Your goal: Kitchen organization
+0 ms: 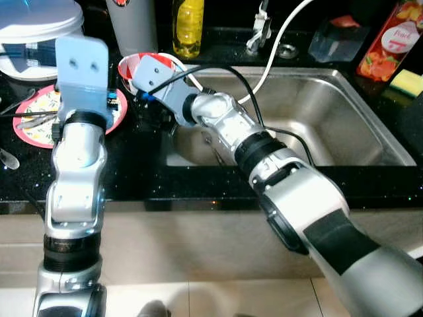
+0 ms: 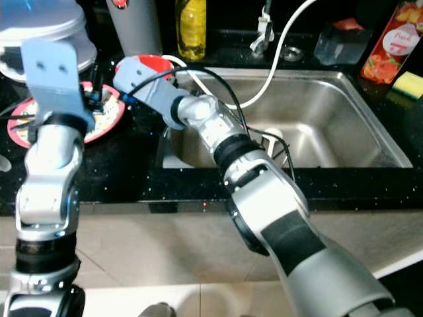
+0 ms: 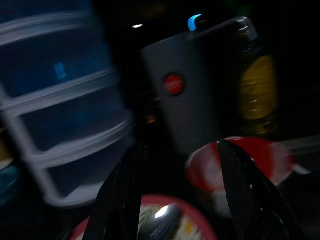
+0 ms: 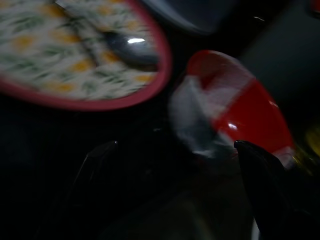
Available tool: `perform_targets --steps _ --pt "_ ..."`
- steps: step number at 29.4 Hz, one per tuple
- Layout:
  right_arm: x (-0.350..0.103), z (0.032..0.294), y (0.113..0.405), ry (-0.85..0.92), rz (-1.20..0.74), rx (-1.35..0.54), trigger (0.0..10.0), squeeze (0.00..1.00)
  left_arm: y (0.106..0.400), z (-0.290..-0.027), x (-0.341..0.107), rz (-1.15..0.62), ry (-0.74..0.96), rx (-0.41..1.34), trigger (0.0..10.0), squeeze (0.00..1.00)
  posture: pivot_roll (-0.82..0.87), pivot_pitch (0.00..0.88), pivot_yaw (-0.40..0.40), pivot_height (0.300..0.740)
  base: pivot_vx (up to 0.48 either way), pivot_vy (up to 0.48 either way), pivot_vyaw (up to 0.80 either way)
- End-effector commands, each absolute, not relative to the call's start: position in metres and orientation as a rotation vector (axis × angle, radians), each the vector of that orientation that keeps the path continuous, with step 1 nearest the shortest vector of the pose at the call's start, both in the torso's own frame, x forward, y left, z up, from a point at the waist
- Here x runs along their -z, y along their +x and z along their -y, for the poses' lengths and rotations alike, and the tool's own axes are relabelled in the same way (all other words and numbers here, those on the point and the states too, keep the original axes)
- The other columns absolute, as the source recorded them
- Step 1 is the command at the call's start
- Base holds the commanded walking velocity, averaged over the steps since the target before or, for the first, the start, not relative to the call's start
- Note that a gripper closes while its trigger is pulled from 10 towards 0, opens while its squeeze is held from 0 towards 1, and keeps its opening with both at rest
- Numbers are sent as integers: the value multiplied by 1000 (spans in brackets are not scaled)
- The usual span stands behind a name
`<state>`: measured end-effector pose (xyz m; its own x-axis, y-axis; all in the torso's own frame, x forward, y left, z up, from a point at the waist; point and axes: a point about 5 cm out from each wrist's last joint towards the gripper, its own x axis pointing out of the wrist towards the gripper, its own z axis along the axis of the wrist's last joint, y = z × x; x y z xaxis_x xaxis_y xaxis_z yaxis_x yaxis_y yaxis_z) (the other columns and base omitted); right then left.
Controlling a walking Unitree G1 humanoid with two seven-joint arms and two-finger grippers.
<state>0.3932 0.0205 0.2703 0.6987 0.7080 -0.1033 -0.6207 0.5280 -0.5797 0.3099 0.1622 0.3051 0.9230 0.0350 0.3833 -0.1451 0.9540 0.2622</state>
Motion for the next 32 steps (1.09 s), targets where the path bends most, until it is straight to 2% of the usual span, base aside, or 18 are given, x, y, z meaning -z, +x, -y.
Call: perform_targets --steps 1,3,5,7,9,10,11,12,13,15,19,20,22,23,26,32 --pt "-273 -22 395 -578 136 -746 10000 0 313 -158 -306 361 308 -42 10000 0 318 34 -31 740 0 0 0" --pt "-274 -22 395 -560 138 -722 10000 0 314 -158 -307 349 315 -28 10000 0 328 29 -24 740 0 0 0" --pt "-280 -20 397 -512 148 -684 10000 0 320 -170 -308 300 330 -51 10000 0 335 20 -13 740 0 0 0" --pt "-285 -6 403 -480 160 -620 10000 0 324 -187 -308 233 344 -54 10000 0 325 17 -1 740 0 0 0" --pt "-287 -1 405 -473 162 -596 10000 0 325 -192 -308 212 353 -48 10000 0 325 17 -1 740 0 0 0" --pt "-285 26 414 -434 148 -512 10000 0 328 -209 -308 151 384 -14 10000 0 292 16 25 740 0 0 0" --pt "-283 42 418 -409 137 -469 10000 0 330 -218 -309 123 393 10 10000 0 288 16 30 740 0 0 0" --pt "-283 42 418 -409 137 -469 10000 0 330 -218 -309 123 393 10 10000 0 288 16 30 740 0 0 0" --pt "-278 62 421 -370 124 -418 10000 0 332 -228 -310 85 405 62 10000 0 268 13 50 740 0 0 0" --pt "-275 68 422 -357 121 -406 10000 0 332 -230 -311 74 408 87 10000 0 268 13 50 740 0 0 0" --pt "-261 99 421 -245 124 -387 10000 0 343 -246 -311 -23 368 244 10000 0 241 11 78 740 0 0 0" --pt "-260 105 421 -231 128 -370 10000 0 348 -249 -311 -42 376 268 10000 514 234 9 83 740 0 0 0" --pt "-259 110 421 -220 134 -352 10000 0 352 -249 -310 -56 384 296 10000 514 228 6 88 740 0 0 0" --pt "-262 117 421 -203 149 -328 10000 0 357 -246 -310 -67 392 340 10000 1000 221 2 92 740 0 0 0" --pt "-277 136 419 -152 211 -259 10000 0 375 -234 -309 -94 359 461 10000 1000 188 0 99 740 0 0 0" --pt "-292 147 414 -102 270 -233 10000 0 389 -224 -301 -133 330 557 10000 1000 143 0 112 740 0 0 0"
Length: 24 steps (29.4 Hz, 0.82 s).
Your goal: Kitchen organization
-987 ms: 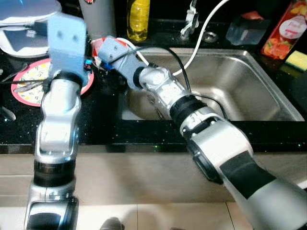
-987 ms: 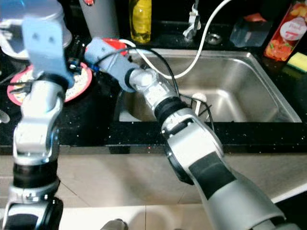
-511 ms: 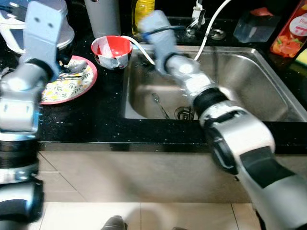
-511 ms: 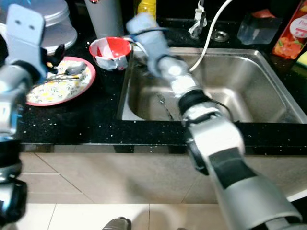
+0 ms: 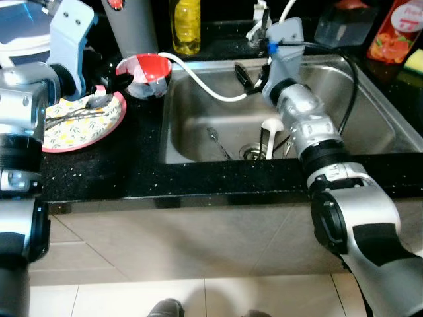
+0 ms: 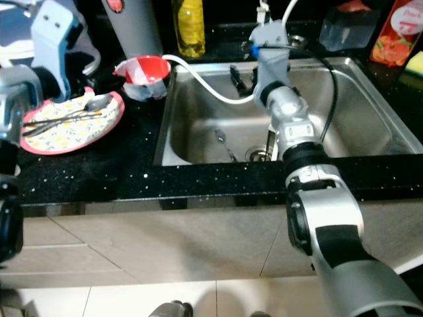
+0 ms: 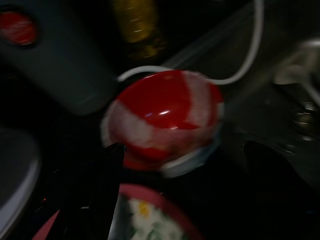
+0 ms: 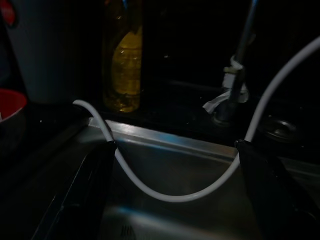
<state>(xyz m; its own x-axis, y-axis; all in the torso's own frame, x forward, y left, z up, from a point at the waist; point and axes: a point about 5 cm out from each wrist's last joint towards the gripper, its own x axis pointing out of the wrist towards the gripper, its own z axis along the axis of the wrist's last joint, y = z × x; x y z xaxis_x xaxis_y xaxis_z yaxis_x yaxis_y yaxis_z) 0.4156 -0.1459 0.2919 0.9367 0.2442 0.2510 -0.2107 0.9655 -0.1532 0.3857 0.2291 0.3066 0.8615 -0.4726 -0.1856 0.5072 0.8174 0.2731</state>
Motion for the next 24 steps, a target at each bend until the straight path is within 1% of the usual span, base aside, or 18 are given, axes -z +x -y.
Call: perform_targets --steps 1,2,3,4,5,7,10,11,12,13,15,16,17,19,20,22,24 --pt "-296 148 413 -90 286 -229 10000 0 393 -220 -297 -152 328 577 10000 1000 127 0 119 740 0 0 0" --pt "-299 150 411 -80 298 -226 10000 0 396 -216 -294 -166 324 592 10000 1000 117 0 123 740 0 0 0" --pt "-301 151 409 -71 308 -224 10000 0 397 -212 -291 -176 320 608 10000 231 106 0 127 740 0 0 0" --pt "-302 151 408 -66 313 -223 10000 0 399 -210 -290 -181 318 621 10000 231 106 0 127 740 0 0 0" --pt "-303 152 407 -61 316 -220 10000 0 400 -208 -289 -184 309 647 10000 0 99 4 130 740 0 0 0" --pt "-305 155 404 -57 320 -214 10000 0 400 -203 -288 -192 322 690 10000 0 83 20 139 740 0 0 0" --pt "-304 157 401 -58 319 -205 10000 0 402 -201 -287 -205 358 703 10000 0 78 29 142 740 0 0 0" --pt "-304 158 398 -58 316 -201 10000 0 403 -203 -290 -199 385 677 10000 0 66 71 156 740 0 0 0" --pt "-304 158 398 -58 316 -201 10000 0 403 -203 -290 -199 385 677 10000 0 66 71 156 740 0 0 0" --pt "-301 160 394 -57 308 -197 10000 0 405 -209 -295 -192 431 626 10000 0 66 91 158 740 0 0 0" --pt "-300 161 392 -56 304 -195 10000 0 406 -211 -297 -192 450 605 10000 0 66 91 158 740 0 0 0" --pt "-298 161 390 -55 295 -194 10000 0 406 -214 -298 -194 475 584 10000 0 68 114 161 740 0 0 0" --pt "-297 162 388 -54 289 -193 10000 0 406 -217 -299 -195 492 572 10000 0 68 114 161 740 0 0 0" --pt "-292 161 383 -51 264 -196 10000 0 406 -225 -301 -206 536 528 10000 0 75 158 163 740 0 0 0" --pt "-290 160 382 -49 255 -198 10000 0 406 -228 -302 -211 548 513 10000 0 75 158 163 740 0 0 0" --pt "-285 160 378 -49 233 -202 10000 0 405 -234 -300 -231 558 491 10000 0 82 191 166 740 0 0 0" --pt "-284 159 377 -50 224 -203 10000 0 405 -236 -299 -239 558 483 10000 0 83 195 166 740 0 0 0"
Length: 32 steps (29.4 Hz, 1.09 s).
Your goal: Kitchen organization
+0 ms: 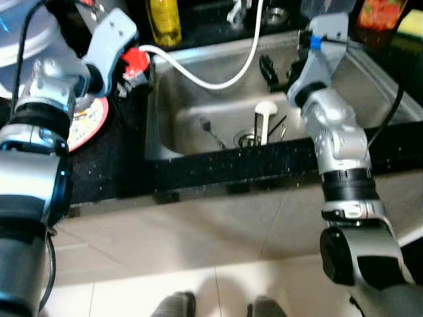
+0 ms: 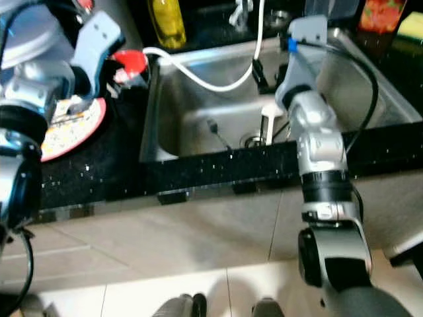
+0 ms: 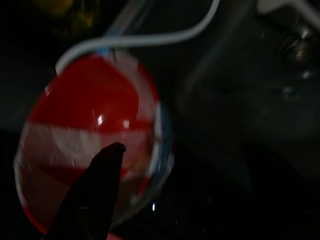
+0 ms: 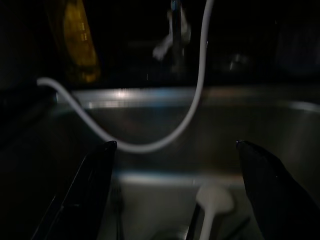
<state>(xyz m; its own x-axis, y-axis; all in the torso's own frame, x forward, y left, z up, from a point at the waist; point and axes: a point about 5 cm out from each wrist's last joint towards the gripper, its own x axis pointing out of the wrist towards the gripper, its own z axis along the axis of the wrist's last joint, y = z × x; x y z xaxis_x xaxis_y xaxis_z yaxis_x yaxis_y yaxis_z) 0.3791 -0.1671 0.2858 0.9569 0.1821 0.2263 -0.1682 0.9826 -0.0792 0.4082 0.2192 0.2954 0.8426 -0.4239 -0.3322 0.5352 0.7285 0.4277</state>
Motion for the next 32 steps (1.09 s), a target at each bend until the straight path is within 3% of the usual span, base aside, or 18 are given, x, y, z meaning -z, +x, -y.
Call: perform_targets --steps 1,6,7,8,9,13,23,24,25,27,31,32 --pt "-282 159 375 -50 214 -203 10000 0 405 -238 -297 -246 558 473 10000 0 81 207 168 740 0 0 0" --pt "-281 161 368 -51 192 -199 10000 0 405 -244 -288 -265 560 415 10000 0 73 224 170 740 0 0 0" --pt "-281 162 367 -52 189 -196 10000 0 405 -245 -286 -270 568 400 4863 0 71 225 171 740 0 0 0" --pt "-281 162 367 -52 189 -196 10000 0 405 -245 -286 -270 568 400 4863 0 71 225 171 740 0 0 0" --pt "-281 164 366 -54 183 -189 10000 0 406 -247 -282 -274 585 378 0 0 70 224 171 740 0 0 0" --pt "-282 165 366 -54 180 -183 10000 0 406 -249 -282 -269 631 358 0 0 71 219 171 740 0 0 0" --pt "-285 152 371 -25 196 -194 10000 0 408 -244 -298 -126 1062 286 0 0 93 142 170 740 0 0 0" --pt "-286 151 371 -22 201 -194 10000 0 409 -240 -302 -82 1117 272 7843 0 98 125 169 740 0 0 0" --pt "-286 150 371 -19 205 -194 10000 0 410 -234 -304 -38 1183 271 10000 0 100 112 169 740 0 0 0" --pt "-286 149 372 -17 207 -194 10000 0 411 -230 -305 -6 1229 272 10000 0 100 112 169 740 0 0 0" --pt "-291 138 373 -37 242 -226 10000 0 409 -181 -297 229 1460 466 10000 0 101 75 163 740 0 0 0" --pt "-291 138 373 -39 244 -226 10000 0 409 -178 -296 240 1465 474 10000 0 101 75 163 740 0 0 0"
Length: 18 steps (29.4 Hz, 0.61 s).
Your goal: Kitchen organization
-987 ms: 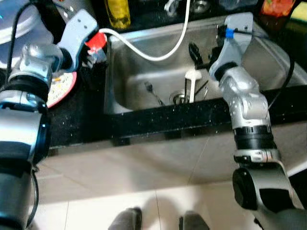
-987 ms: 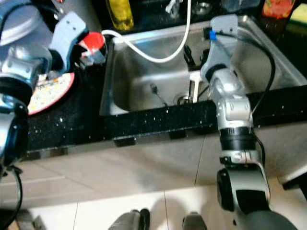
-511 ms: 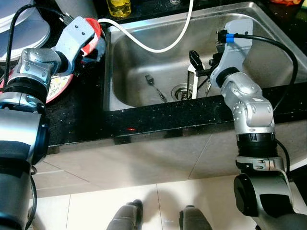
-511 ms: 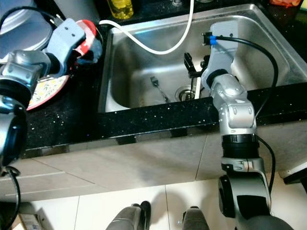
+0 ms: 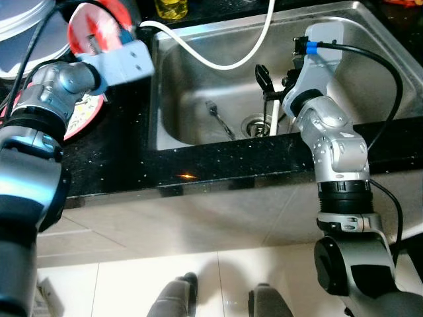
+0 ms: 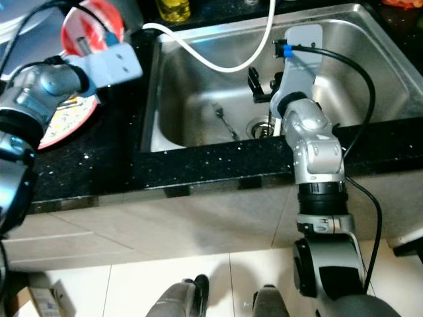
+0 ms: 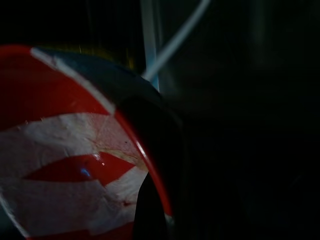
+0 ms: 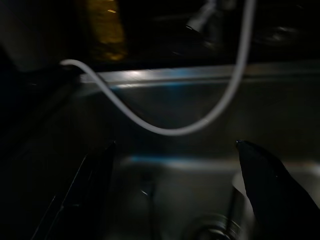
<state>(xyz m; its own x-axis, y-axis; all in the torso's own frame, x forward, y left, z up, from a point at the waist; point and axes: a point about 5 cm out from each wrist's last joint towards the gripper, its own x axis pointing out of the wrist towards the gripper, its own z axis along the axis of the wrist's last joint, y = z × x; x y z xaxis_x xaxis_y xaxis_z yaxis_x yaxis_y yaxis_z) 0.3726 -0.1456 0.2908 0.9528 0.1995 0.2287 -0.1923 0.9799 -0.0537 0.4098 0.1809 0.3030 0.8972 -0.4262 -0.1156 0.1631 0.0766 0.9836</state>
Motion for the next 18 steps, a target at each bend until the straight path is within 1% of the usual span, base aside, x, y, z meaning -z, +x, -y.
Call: perform_targets --steps 1,2,3,4,5,6,7,8,9,10,11,12,14,15,16,17,18 --pt "-291 138 373 -39 244 -226 10000 0 409 -178 -296 240 1465 474 10000 0 101 75 163 740 0 0 0" --pt "-291 138 373 -39 244 -226 10000 0 409 -178 -296 240 1465 474 10000 0 101 75 163 740 0 0 0" --pt "-294 137 373 -45 256 -227 10000 0 409 -167 -293 256 1397 514 10000 0 99 55 165 740 0 0 0" --pt "-296 137 373 -49 270 -226 10000 0 411 -151 -289 245 1238 562 10000 0 90 40 169 740 0 0 0" --pt "-299 137 373 -54 286 -220 10000 0 413 -134 -284 205 1029 637 10000 0 73 26 177 740 0 0 0" --pt "-301 137 373 -57 296 -216 10000 0 413 -121 -279 178 885 696 10000 0 68 21 180 740 0 0 0" --pt "-301 137 373 -57 296 -216 10000 0 413 -121 -279 178 885 696 10000 0 68 21 180 740 0 0 0" --pt "-303 137 373 -59 307 -211 10000 0 413 -111 -272 132 753 757 10000 0 48 6 190 740 0 0 0" --pt "-305 137 371 -68 323 -204 10000 0 412 -102 -265 83 663 806 10000 0 37 0 196 740 0 0 0" --pt "-306 138 371 -75 334 -199 10000 0 411 -96 -260 58 622 831 10000 0 37 0 196 740 0 0 0" --pt "-306 138 371 -75 334 -199 10000 0 411 -96 -260 58 622 831 10000 0 37 0 196 740 0 0 0" --pt "-309 139 368 -78 363 -198 10000 0 409 -89 -253 20 562 891 10000 0 18 0 208 740 0 0 0" --pt "-309 139 368 -78 363 -198 10000 0 409 -89 -253 20 562 891 10000 0 18 0 208 740 0 0 0" --pt "-313 139 364 -80 399 -202 10000 0 407 -81 -248 -18 512 949 10000 35 9 0 215 740 0 0 0" --pt "-318 138 361 -82 435 -210 10000 0 405 -75 -242 -67 489 988 10000 129 -3 0 222 740 0 0 0" --pt "-321 137 357 -83 464 -217 10000 0 405 -73 -237 -109 479 980 10000 961 -3 0 223 740 0 0 0" --pt "-322 136 356 -83 478 -222 10000 0 406 -73 -235 -131 483 961 10000 1000 -3 0 224 740 0 0 0"
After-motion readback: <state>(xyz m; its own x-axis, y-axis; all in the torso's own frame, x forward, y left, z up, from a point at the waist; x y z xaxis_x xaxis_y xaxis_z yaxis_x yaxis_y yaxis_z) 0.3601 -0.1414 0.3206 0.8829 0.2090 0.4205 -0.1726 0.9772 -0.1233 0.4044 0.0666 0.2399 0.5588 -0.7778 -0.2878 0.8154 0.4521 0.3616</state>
